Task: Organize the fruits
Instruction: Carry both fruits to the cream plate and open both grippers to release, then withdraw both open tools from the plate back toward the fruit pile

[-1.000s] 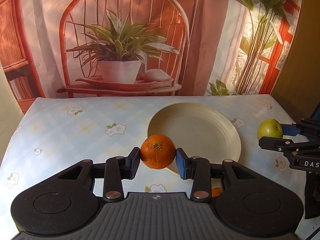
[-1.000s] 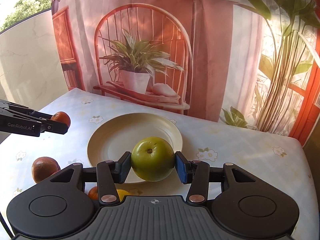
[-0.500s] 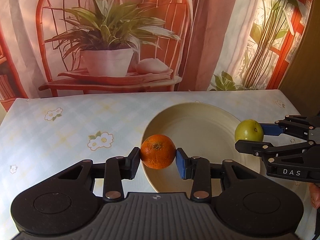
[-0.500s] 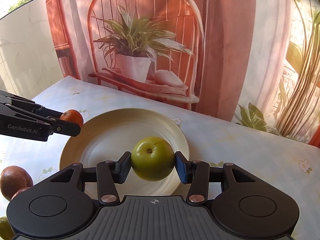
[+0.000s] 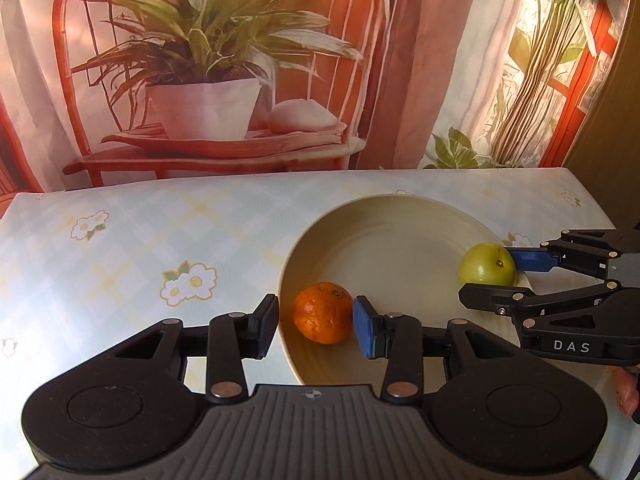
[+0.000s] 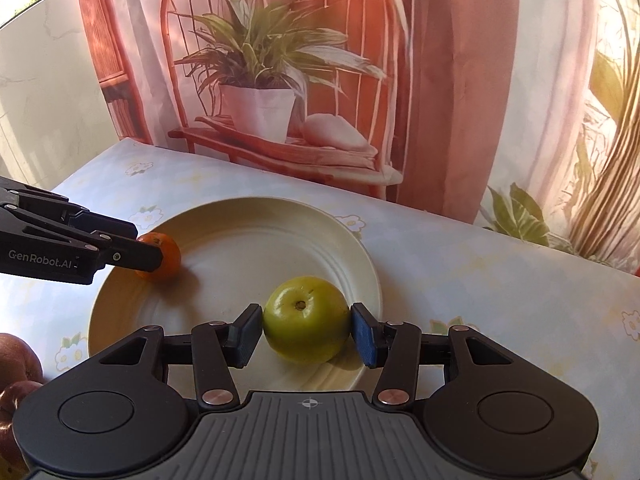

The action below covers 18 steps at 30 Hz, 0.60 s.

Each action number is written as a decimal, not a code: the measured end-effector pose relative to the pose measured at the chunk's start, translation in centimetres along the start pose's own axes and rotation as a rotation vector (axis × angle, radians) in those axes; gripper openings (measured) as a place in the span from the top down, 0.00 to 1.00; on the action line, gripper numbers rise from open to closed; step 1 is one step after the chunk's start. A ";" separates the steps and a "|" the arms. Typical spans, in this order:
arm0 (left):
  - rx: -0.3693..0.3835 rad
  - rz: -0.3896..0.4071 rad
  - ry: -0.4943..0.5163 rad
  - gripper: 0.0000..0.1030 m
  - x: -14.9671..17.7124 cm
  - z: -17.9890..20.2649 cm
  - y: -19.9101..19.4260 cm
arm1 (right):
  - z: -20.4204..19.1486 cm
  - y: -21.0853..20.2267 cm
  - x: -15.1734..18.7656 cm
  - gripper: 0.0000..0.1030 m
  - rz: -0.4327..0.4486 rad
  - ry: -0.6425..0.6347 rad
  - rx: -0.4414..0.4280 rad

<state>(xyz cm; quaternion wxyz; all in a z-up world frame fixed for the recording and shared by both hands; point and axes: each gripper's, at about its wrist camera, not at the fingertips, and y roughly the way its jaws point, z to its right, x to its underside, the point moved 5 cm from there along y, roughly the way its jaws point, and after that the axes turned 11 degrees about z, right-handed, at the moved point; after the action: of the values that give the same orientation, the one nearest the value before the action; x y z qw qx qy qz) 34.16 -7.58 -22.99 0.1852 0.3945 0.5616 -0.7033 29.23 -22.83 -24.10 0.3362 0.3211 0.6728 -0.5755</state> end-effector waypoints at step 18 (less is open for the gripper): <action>-0.082 0.078 -0.084 0.47 1.2 -1.6 -11.6 | -3.1 -11.1 0.0 0.48 0.084 0.101 0.071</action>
<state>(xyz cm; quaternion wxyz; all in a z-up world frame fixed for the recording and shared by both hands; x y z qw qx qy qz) 25.81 -2.41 -16.57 0.2518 0.3784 0.5658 -0.6879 19.87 -21.20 -17.50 0.3141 0.3893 0.6541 -0.5673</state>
